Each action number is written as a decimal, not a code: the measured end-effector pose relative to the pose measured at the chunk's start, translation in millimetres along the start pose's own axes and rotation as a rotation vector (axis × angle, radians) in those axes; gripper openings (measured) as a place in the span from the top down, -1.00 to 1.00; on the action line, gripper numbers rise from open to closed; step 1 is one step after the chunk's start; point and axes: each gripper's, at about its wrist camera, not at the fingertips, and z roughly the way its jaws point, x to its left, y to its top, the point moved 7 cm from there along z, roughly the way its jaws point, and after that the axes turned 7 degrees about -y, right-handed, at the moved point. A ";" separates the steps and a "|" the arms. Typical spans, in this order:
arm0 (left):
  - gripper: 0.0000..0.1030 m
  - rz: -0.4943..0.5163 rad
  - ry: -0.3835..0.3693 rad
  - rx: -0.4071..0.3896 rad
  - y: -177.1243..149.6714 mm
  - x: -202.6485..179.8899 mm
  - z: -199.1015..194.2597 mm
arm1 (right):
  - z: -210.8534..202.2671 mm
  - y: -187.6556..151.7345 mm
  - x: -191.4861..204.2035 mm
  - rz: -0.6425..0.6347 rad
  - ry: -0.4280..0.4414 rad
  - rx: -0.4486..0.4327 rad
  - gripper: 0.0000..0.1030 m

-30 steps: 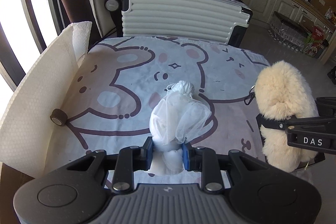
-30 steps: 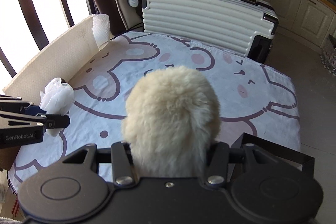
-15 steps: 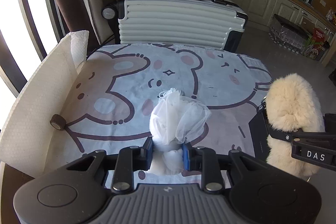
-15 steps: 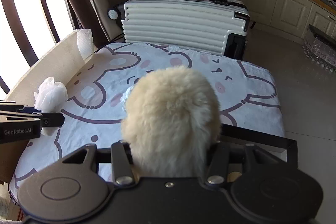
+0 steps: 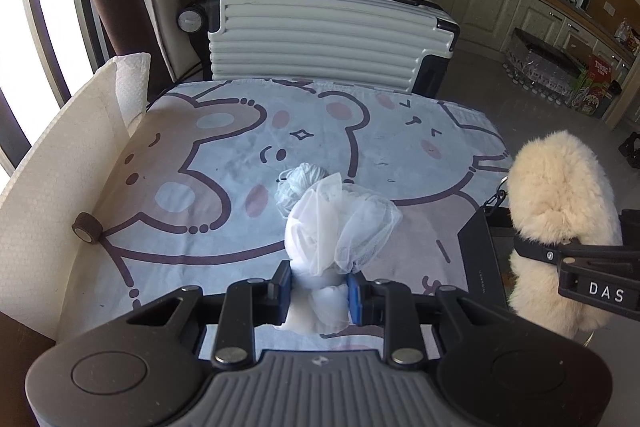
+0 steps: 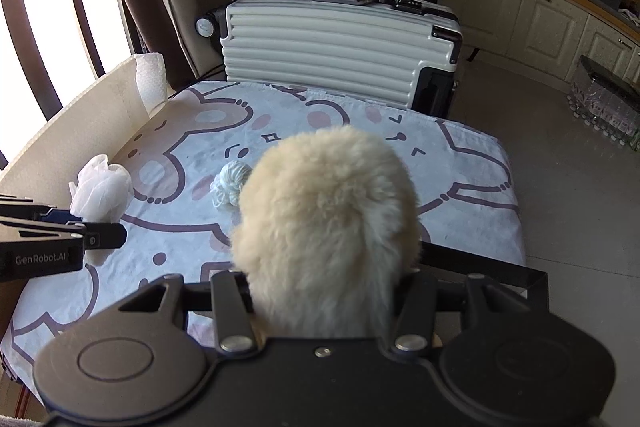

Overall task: Organize objects
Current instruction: 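Lift and carry the mesh puff toward the black box while the right tool carries the bunny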

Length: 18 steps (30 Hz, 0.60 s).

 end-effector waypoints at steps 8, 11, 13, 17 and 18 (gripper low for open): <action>0.43 0.033 -0.054 0.002 0.2 -36.2 16.6 | -5.9 -7.3 -39.6 0.034 -0.048 -0.011 0.04; 0.43 0.041 -0.074 0.000 1.7 -49.9 23.1 | -5.8 -12.0 -57.6 0.049 -0.079 -0.007 0.04; 0.43 0.050 -0.090 0.002 2.7 -60.7 27.5 | -5.7 -15.7 -69.8 0.063 -0.096 -0.004 0.04; 0.43 0.071 -0.114 0.003 4.2 -79.5 34.6 | -6.9 -22.9 -91.3 0.085 -0.127 0.001 0.04; 0.43 0.076 -0.119 0.005 4.0 -84.3 36.6 | -7.4 -24.5 -95.9 0.090 -0.134 0.002 0.04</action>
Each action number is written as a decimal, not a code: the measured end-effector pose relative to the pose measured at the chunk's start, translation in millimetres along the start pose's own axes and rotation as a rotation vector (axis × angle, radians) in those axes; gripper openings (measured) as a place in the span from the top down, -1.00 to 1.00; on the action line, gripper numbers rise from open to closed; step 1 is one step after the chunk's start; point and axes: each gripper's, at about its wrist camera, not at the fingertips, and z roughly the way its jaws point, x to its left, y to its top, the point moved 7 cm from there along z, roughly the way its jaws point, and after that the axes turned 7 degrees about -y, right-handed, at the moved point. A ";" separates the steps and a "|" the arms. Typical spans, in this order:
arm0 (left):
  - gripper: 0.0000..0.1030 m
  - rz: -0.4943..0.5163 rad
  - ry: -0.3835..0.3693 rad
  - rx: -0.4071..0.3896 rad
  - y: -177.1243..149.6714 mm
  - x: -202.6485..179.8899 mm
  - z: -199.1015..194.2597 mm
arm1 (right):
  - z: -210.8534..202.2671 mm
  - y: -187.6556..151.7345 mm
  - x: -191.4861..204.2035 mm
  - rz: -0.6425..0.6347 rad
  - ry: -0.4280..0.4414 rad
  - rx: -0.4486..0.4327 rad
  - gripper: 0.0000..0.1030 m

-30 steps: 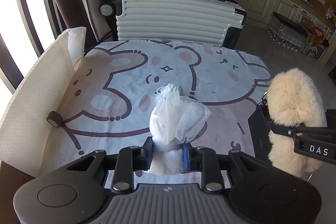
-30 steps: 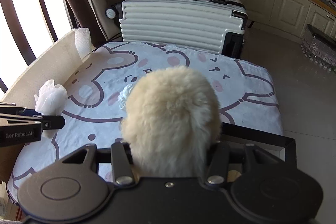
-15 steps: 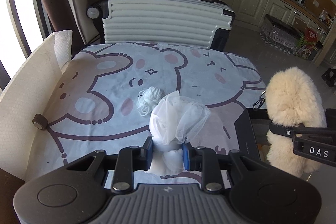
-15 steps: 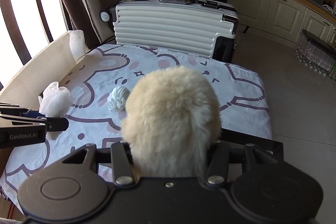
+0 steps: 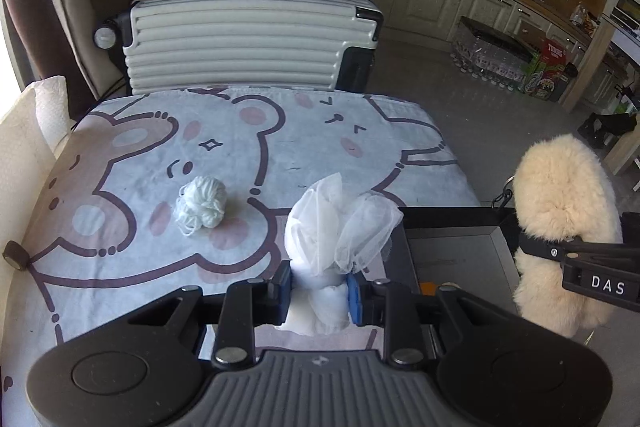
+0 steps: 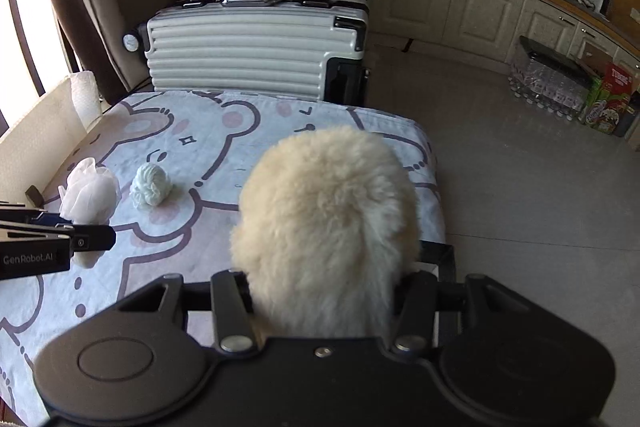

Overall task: Organize objects
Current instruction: 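Lift and carry the mesh puff toward the black box while the right tool carries the bunny, then lower the bunny into the box with the right tool while the left tool lowers the puff beside it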

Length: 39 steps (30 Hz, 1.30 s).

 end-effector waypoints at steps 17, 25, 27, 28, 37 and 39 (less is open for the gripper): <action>0.43 0.069 -0.072 0.035 -2.8 -57.7 25.2 | -5.0 -25.5 -41.0 -0.014 -0.008 0.042 0.03; 0.43 0.104 -0.102 0.069 -9.8 -82.7 38.6 | -7.7 -54.1 -40.1 -0.051 0.070 0.167 0.02; 0.43 0.115 -0.106 0.078 -11.2 -87.6 43.4 | -1.6 -61.9 -39.7 -0.052 0.080 0.209 0.02; 0.43 0.119 -0.107 0.081 -11.6 -89.7 45.9 | 2.8 -65.6 -40.1 -0.052 0.078 0.229 0.02; 0.43 0.111 -0.141 0.106 -11.4 -100.3 69.7 | 40.6 -69.1 -42.8 -0.025 0.065 0.319 0.02; 0.43 0.095 -0.150 0.113 -10.4 -99.0 76.0 | 50.2 -67.0 -42.7 -0.021 0.059 0.338 0.03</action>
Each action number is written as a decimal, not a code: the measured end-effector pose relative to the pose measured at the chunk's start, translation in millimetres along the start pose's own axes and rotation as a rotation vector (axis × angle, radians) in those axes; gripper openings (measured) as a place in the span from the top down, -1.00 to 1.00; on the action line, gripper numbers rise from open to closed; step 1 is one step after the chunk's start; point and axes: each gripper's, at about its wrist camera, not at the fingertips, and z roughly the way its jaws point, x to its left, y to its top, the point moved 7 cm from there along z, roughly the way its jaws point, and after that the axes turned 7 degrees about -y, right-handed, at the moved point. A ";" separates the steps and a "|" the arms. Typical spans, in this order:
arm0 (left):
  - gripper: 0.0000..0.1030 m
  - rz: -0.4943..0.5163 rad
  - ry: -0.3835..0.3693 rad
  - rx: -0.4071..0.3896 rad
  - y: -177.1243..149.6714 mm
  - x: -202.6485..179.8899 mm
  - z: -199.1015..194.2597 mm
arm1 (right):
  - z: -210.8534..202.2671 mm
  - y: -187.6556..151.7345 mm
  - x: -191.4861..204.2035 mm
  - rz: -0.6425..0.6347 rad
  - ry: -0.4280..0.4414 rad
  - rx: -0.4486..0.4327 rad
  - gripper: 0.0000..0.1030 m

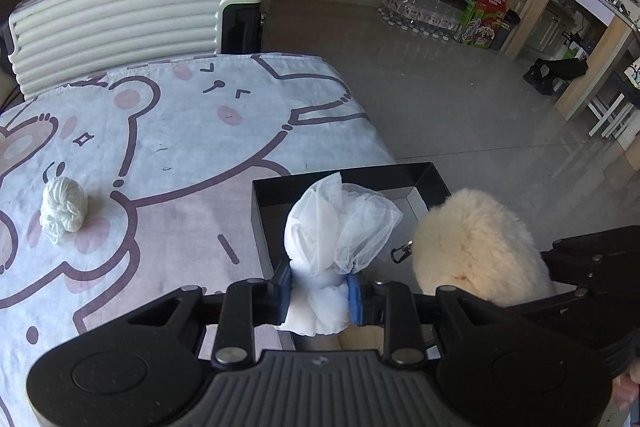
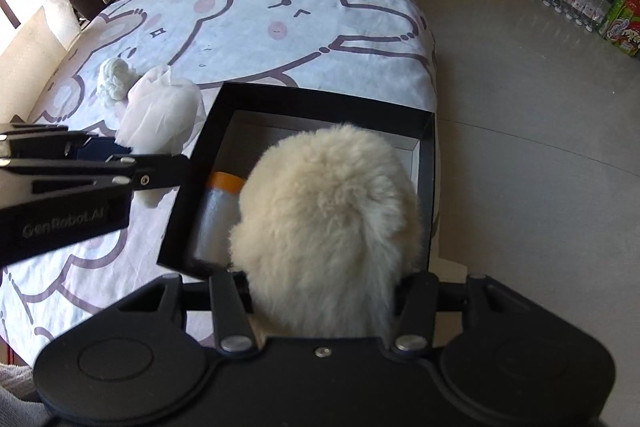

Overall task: Organize objects
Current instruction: 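Lower the bunny into the box with the right tool while the left tool lowers the puff beside it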

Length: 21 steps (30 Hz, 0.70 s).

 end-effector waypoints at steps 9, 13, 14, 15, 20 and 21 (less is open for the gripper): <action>0.43 -0.098 -0.053 0.002 13.3 17.3 25.4 | 30.1 36.1 -14.0 0.063 -0.041 0.009 0.02; 0.43 -0.142 -0.083 -0.002 17.5 21.2 33.1 | 45.6 42.3 -10.3 0.083 -0.035 -0.005 0.02; 0.43 -0.150 -0.092 -0.001 17.9 20.2 35.0 | 51.9 40.3 -8.0 0.075 -0.036 0.005 0.02; 0.43 -0.152 -0.098 0.001 18.0 18.8 36.6 | 58.5 37.4 -6.5 0.063 -0.042 0.022 0.02; 0.43 -0.152 -0.117 0.013 17.5 11.7 43.8 | 82.2 30.1 -12.6 0.039 -0.102 0.034 0.01; 0.43 -0.154 -0.115 0.013 17.6 11.8 44.8 | 85.7 29.1 -13.9 0.041 -0.102 0.032 0.00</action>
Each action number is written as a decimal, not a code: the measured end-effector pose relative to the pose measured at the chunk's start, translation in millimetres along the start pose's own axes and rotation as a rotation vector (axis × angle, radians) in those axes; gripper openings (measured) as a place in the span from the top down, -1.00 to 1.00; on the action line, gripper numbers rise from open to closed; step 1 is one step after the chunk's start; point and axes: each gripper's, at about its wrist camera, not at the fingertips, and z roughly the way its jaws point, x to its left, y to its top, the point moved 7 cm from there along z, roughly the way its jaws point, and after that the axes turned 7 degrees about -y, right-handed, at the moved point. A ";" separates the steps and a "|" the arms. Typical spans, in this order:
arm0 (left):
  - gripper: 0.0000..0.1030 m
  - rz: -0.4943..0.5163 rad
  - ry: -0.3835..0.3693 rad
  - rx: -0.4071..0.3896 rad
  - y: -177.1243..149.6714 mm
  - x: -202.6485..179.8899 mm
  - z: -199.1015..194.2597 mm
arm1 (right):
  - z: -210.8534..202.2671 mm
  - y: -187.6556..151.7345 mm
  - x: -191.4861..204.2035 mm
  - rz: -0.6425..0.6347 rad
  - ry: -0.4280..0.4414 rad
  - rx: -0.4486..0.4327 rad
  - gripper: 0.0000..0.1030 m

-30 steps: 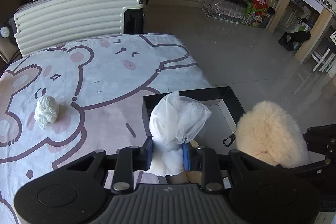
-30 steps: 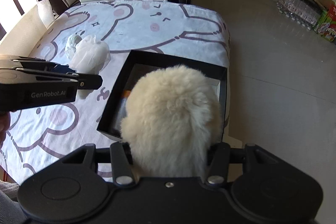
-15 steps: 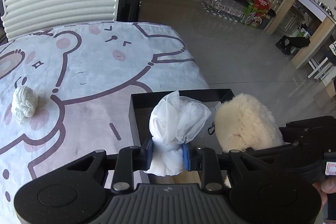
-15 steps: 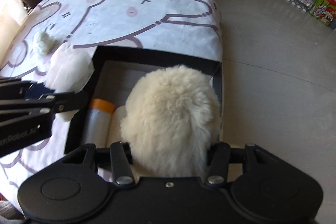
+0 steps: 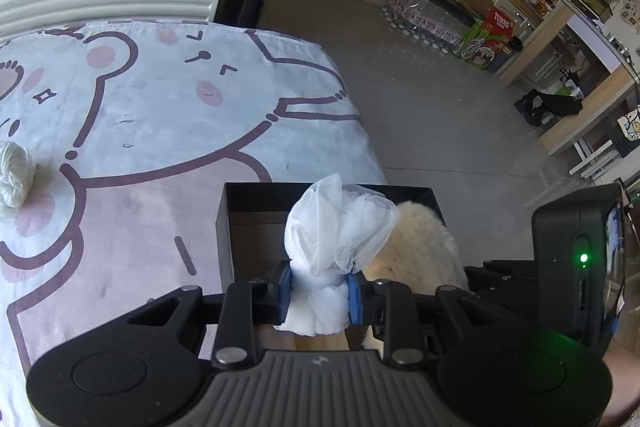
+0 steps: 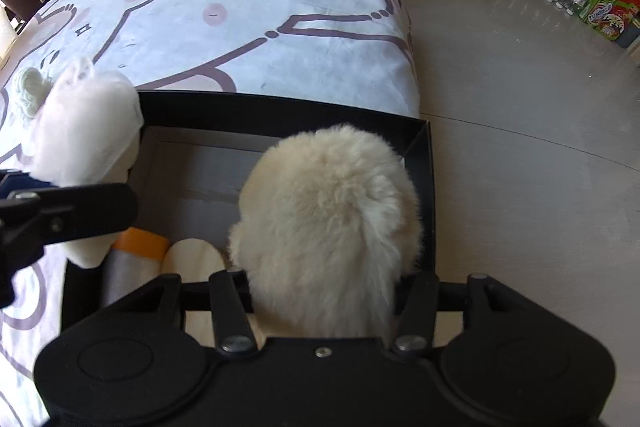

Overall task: Organize objects
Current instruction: 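Lower the bunny into the box with the right tool while the left tool lowers the puff beside it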

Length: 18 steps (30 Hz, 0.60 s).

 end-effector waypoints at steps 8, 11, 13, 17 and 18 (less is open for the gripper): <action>0.43 -0.035 0.018 -0.002 0.9 6.5 10.1 | 2.8 -3.2 3.0 -0.075 0.002 -0.067 -0.39; 0.43 -0.050 0.021 0.002 0.1 7.3 15.6 | -7.0 -3.0 -0.5 -0.059 0.021 -0.072 -0.39; 0.43 -0.059 0.022 0.003 -0.2 7.4 19.2 | -14.4 -3.6 -6.3 -0.040 0.018 -0.081 -0.39; 0.43 -0.075 0.030 -0.004 0.1 9.1 26.1 | -25.8 -4.9 -18.2 0.018 0.041 -0.090 -0.22; 0.43 -0.081 0.033 -0.006 0.3 10.2 27.9 | -27.5 -5.5 -20.5 0.031 0.046 -0.090 -0.11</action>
